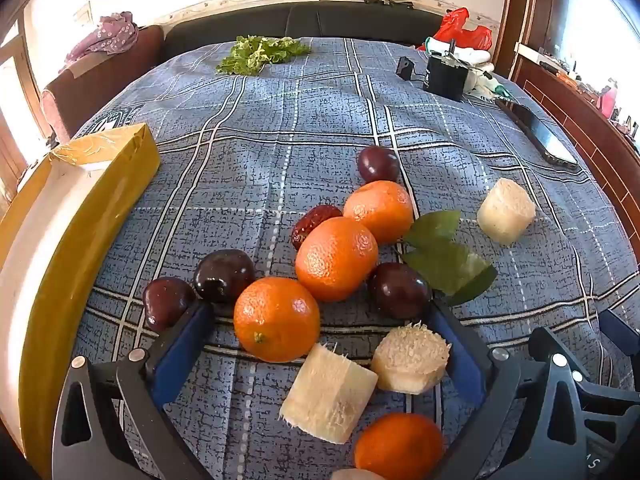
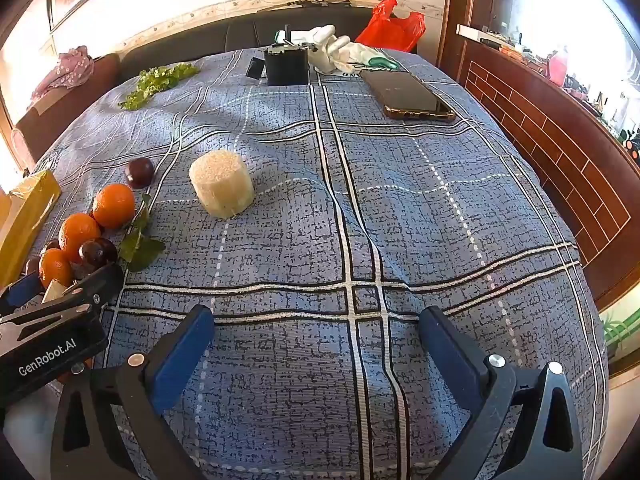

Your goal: Organize fruits

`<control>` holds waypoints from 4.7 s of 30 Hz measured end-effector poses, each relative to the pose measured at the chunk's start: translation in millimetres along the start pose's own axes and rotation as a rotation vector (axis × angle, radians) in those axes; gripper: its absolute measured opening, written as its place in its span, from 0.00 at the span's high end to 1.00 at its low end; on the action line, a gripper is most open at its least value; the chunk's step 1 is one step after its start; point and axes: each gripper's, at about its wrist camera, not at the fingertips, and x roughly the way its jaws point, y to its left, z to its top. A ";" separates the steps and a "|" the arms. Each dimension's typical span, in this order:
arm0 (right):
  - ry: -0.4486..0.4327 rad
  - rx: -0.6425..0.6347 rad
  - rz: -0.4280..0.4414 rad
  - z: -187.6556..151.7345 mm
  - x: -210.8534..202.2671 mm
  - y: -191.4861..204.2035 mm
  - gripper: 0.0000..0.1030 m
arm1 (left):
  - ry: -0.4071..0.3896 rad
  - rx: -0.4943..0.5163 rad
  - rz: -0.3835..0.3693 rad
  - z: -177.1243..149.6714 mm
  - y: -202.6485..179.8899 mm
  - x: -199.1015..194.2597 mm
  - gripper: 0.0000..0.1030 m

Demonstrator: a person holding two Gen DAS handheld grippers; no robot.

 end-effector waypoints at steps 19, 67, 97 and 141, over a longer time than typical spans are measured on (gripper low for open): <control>0.002 0.000 0.000 0.1 0.5 -0.1 0.00 | 0.003 -0.001 -0.001 0.1 0.0 0.2 0.00; -0.037 -0.080 0.236 1.3 -45.4 34.4 0.23 | -0.194 0.006 -0.224 -31.9 146.2 -133.3 0.25; -0.035 -0.101 0.393 -2.1 -25.1 78.4 0.67 | 0.028 0.161 -0.355 -72.7 64.8 -82.6 0.68; -0.113 -0.459 0.772 20.9 -146.1 325.0 0.65 | -0.240 -0.254 -0.081 -26.1 337.7 -199.9 0.67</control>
